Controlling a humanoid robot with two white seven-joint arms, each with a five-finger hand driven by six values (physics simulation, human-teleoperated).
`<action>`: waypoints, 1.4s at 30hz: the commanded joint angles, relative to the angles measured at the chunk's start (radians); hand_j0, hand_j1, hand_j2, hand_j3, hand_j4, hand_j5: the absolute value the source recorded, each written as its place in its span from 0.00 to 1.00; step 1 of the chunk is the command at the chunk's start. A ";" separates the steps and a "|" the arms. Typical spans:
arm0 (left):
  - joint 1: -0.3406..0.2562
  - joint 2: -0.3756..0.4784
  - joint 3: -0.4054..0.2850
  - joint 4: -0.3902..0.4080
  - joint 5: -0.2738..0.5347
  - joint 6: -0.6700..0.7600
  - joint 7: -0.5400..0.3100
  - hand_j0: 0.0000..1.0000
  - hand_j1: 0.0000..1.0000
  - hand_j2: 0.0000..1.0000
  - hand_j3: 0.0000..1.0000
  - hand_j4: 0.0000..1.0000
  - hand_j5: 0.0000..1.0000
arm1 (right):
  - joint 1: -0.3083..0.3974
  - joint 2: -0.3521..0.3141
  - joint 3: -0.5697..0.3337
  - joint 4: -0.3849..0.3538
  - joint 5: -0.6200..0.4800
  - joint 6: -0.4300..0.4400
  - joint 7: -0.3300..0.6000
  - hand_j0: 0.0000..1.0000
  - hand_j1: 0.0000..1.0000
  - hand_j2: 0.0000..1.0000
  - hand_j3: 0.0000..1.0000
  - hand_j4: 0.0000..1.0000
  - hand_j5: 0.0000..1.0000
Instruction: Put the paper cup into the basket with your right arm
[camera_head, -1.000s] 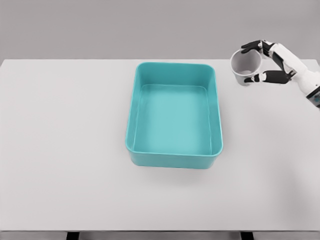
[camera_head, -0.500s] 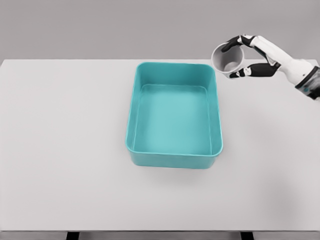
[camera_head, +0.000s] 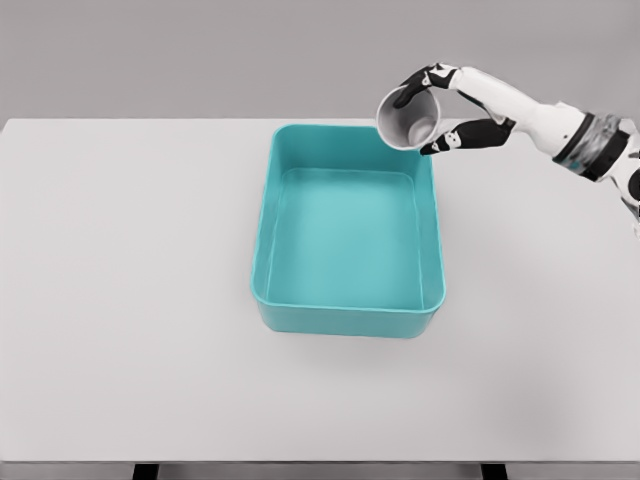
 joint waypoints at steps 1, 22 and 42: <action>0.000 0.000 -0.001 0.000 0.000 -0.001 0.000 1.00 1.00 1.00 1.00 1.00 1.00 | 0.000 0.019 0.022 -0.005 0.022 0.002 0.001 0.61 0.61 0.61 0.61 0.61 0.61; 0.000 0.000 -0.001 0.000 0.001 0.000 0.000 1.00 1.00 1.00 1.00 1.00 1.00 | -0.091 -0.111 0.048 -0.005 0.189 0.002 0.000 1.00 1.00 1.00 1.00 1.00 1.00; 0.006 0.000 0.001 0.002 0.001 0.000 0.000 1.00 1.00 1.00 1.00 1.00 1.00 | -0.031 -0.202 0.048 -0.028 0.820 0.002 0.009 1.00 1.00 1.00 1.00 1.00 1.00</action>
